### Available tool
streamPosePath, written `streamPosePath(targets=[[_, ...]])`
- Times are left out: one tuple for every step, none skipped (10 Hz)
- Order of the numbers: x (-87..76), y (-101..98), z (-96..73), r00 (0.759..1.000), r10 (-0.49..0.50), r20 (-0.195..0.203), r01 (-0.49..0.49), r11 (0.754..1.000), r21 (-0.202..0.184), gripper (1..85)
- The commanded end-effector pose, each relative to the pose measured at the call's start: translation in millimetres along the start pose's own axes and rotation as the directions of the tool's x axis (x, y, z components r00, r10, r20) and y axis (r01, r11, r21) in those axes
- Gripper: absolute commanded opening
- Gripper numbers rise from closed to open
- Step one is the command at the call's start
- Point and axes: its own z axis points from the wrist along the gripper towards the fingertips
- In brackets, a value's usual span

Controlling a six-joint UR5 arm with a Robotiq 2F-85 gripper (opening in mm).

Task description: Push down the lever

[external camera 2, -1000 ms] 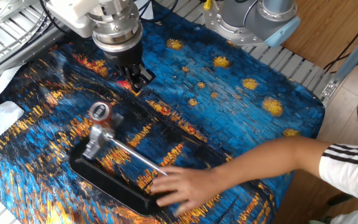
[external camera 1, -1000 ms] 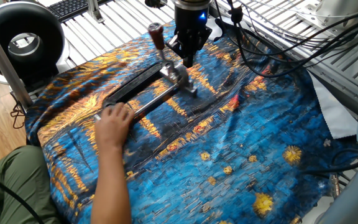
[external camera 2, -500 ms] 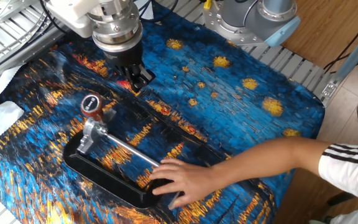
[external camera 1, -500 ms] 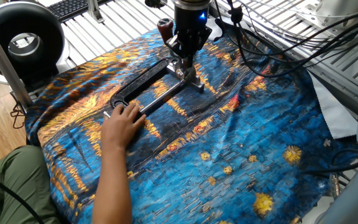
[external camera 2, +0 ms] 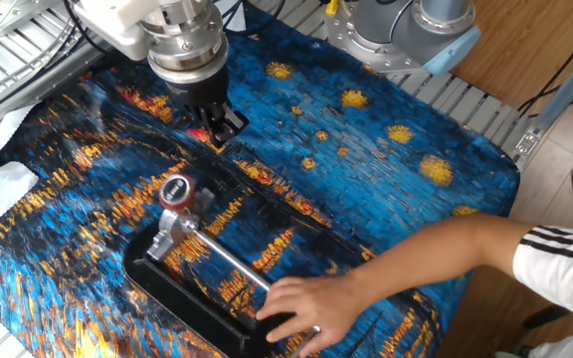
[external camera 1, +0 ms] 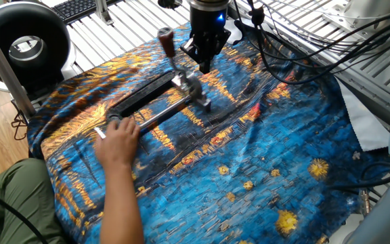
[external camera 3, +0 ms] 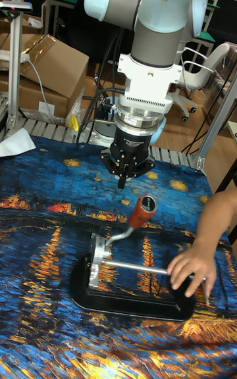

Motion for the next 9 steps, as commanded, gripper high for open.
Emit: streamPosePath(targets=[[-0.5,2.8,-1.2,1.000,0.001,0.002,-0.001,1.000,-0.012,1.0],[-0.4,2.7,-1.1,1.000,0.001,0.002,-0.001,1.000,-0.012,1.0],[-0.4,2.6,-1.1,1.000,0.001,0.002,-0.001,1.000,-0.012,1.0],[-0.6,2.4,-1.0,1.000,0.001,0.004,-0.001,1.000,-0.012,1.0],[-0.5,1.9,-0.9,1.000,0.001,0.004,-0.001,1.000,-0.011,1.0],[-0.8,1.4,-0.8,1.000,0.001,0.005,-0.001,1.000,-0.009,1.0],[-0.6,2.4,-0.9,1.000,0.002,0.005,-0.002,1.000,-0.014,1.0],[-0.2,1.5,-0.5,1.000,0.002,0.007,-0.002,1.000,-0.014,1.0],[-0.8,2.2,0.1,1.000,0.001,0.008,-0.001,1.000,-0.014,1.0]])
